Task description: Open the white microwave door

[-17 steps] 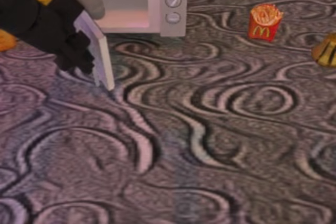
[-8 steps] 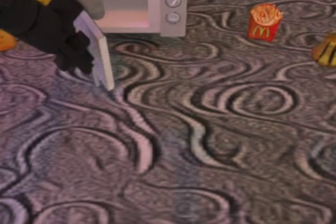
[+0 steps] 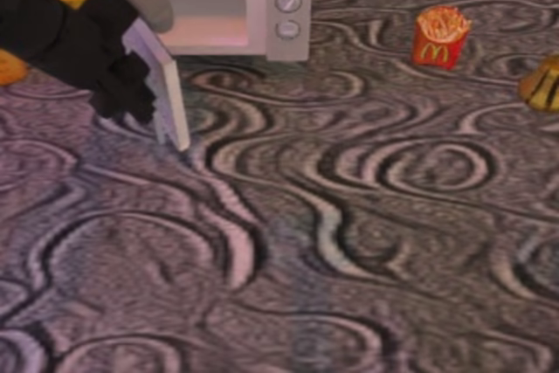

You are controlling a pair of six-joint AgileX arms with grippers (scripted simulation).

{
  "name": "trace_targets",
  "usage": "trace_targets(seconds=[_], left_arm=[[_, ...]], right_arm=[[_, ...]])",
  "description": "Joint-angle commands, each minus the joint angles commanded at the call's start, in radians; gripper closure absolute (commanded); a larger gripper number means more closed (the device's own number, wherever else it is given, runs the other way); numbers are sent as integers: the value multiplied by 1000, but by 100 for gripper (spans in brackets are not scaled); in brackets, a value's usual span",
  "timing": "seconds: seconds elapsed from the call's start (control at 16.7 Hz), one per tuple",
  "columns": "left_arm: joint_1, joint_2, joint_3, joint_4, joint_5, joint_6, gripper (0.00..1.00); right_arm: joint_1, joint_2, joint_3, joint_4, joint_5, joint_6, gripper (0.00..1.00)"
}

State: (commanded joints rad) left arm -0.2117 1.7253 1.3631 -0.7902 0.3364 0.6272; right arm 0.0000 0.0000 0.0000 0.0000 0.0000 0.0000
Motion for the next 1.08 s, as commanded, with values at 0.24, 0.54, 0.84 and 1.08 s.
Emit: trace_targets(seconds=[0.24, 0.54, 0.84, 1.08], left_arm=[[30, 3, 7, -28, 26, 73, 100], [56, 4, 11, -51, 48, 135, 100], [56, 4, 11, -51, 48, 135, 100], [56, 4, 11, -51, 48, 135, 100]], right_arm=[[0, 0, 0, 0, 0, 0, 0], [0, 0, 0, 0, 0, 0, 0], [0, 0, 0, 0, 0, 0, 0], [0, 0, 0, 0, 0, 0, 0]])
